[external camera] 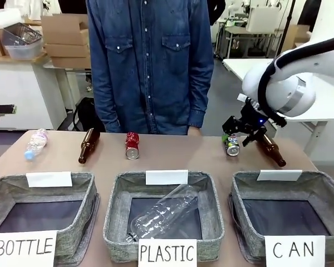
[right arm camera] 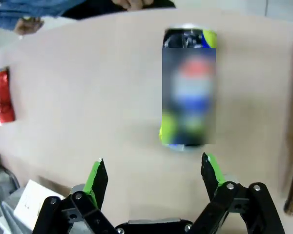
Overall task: Sort the can waste into the basket.
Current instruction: Pick up the can waste from the table and place it in the right Fabric basket.
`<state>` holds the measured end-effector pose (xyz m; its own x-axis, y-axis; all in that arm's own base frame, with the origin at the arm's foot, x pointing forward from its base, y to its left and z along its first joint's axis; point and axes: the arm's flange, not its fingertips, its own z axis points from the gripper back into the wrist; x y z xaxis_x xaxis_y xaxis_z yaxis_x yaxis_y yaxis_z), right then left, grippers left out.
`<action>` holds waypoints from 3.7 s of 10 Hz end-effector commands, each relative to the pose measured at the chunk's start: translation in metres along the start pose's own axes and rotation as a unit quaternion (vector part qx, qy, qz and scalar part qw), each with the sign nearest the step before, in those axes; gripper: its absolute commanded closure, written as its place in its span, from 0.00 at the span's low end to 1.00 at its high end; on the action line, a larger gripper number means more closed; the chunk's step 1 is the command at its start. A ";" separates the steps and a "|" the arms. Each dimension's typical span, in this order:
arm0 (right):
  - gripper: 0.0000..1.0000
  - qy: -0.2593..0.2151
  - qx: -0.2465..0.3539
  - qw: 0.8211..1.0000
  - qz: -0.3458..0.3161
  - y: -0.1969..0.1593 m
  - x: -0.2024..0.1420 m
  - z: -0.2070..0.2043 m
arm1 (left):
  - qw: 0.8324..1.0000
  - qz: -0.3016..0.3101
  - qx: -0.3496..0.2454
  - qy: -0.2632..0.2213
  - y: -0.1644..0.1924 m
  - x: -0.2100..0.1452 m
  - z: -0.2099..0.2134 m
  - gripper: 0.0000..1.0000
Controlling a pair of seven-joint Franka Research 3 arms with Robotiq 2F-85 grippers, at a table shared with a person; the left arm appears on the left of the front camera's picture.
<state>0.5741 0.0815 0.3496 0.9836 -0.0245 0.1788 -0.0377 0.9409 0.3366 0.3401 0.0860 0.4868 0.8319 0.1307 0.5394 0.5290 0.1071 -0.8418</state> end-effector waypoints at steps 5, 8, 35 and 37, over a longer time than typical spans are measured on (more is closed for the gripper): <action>0.00 -0.026 -0.095 0.995 0.005 0.003 0.036 -0.047 | 1.000 -0.010 -0.011 -0.008 -0.002 0.002 -0.001 0.00; 0.17 -0.028 -0.107 0.994 0.003 0.003 0.034 -0.050 | 1.000 -0.010 -0.011 -0.008 -0.002 0.002 -0.001 0.00; 0.54 0.204 0.246 0.898 0.302 -0.084 -0.210 0.194 | 1.000 -0.010 -0.011 -0.008 -0.002 0.002 -0.001 0.00; 0.00 0.203 0.240 0.899 0.304 -0.085 -0.209 0.191 | 1.000 -0.010 -0.011 -0.008 -0.002 0.002 -0.001 0.00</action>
<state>0.3365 -0.0551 0.4612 0.7503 0.6481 0.1308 -0.5382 0.4838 0.6901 0.3398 0.0864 0.4871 0.8315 0.1311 0.5398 0.5295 0.1068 -0.8416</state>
